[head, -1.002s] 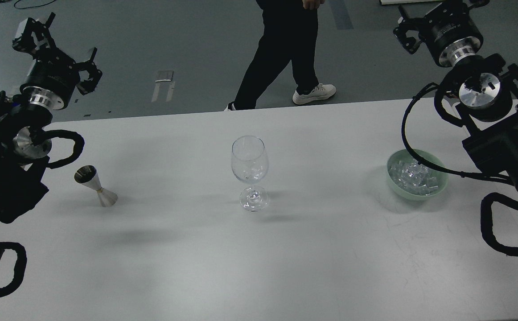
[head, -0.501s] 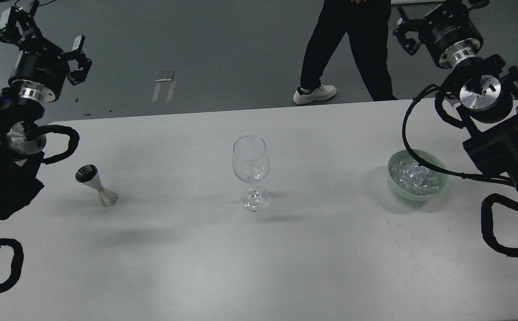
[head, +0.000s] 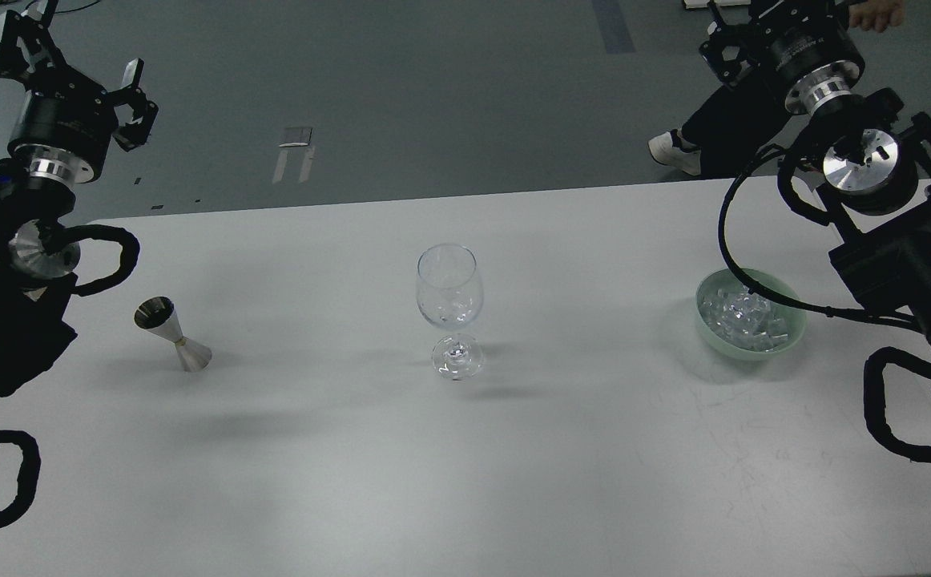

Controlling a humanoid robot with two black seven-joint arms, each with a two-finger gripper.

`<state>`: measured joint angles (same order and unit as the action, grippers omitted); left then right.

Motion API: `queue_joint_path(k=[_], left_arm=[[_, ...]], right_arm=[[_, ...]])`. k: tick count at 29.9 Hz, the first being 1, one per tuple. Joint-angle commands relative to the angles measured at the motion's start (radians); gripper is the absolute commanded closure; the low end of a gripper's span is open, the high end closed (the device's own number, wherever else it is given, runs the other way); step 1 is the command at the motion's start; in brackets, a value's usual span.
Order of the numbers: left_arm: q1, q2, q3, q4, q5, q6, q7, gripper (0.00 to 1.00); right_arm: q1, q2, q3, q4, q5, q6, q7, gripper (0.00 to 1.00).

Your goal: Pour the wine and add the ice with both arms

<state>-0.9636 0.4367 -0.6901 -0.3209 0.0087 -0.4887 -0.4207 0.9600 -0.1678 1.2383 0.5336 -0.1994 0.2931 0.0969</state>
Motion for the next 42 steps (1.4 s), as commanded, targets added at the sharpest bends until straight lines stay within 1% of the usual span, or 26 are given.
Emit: queue_joint_path(k=[1,8,14,20,25,28,29,32,39,42], left_arm=[[0.000,-0.007,0.001,0.000,0.002,0.000,-0.004,0.01],[0.009,0.010,0.014,-0.014,0.005,0.000,-0.001,0.02],[0.023,0.062,0.000,-0.014,0.001,0.000,-0.001,0.02],[0.025,0.067,0.000,-0.003,-0.009,0.000,0.005,0.01],[0.034,0.071,-0.008,-0.012,-0.012,0.000,-0.001,0.01],[0.043,0.099,-0.054,-0.015,-0.021,0.000,0.020,0.01],[0.048,0.112,-0.061,-0.024,-0.021,0.000,0.043,0.01],[0.062,0.143,-0.065,-0.047,-0.022,0.000,0.077,0.01],[0.101,0.177,-0.071,-0.106,-0.026,0.000,0.080,0.01],[0.144,0.185,-0.115,-0.145,-0.045,0.000,0.082,0.02]], right_arm=[[-0.001,-0.001,-0.002,0.002,0.000,0.000,0.000,0.00],[-0.009,-0.001,-0.003,0.002,0.000,0.000,0.003,0.00],[-0.023,-0.001,-0.002,0.000,0.000,-0.002,0.003,0.00],[-0.032,-0.001,-0.003,-0.003,0.000,-0.002,0.003,0.00],[-0.035,-0.001,-0.003,-0.006,0.000,-0.002,0.003,0.00],[-0.038,-0.002,-0.005,-0.009,-0.002,-0.002,0.003,0.00],[-0.040,-0.002,-0.005,-0.009,-0.002,-0.002,0.003,0.00],[-0.050,-0.002,-0.005,-0.006,0.000,-0.002,0.003,0.00],[-0.083,-0.002,0.001,0.000,0.000,-0.002,0.003,0.00],[-0.090,-0.002,0.001,0.000,0.000,-0.002,0.003,0.00]])
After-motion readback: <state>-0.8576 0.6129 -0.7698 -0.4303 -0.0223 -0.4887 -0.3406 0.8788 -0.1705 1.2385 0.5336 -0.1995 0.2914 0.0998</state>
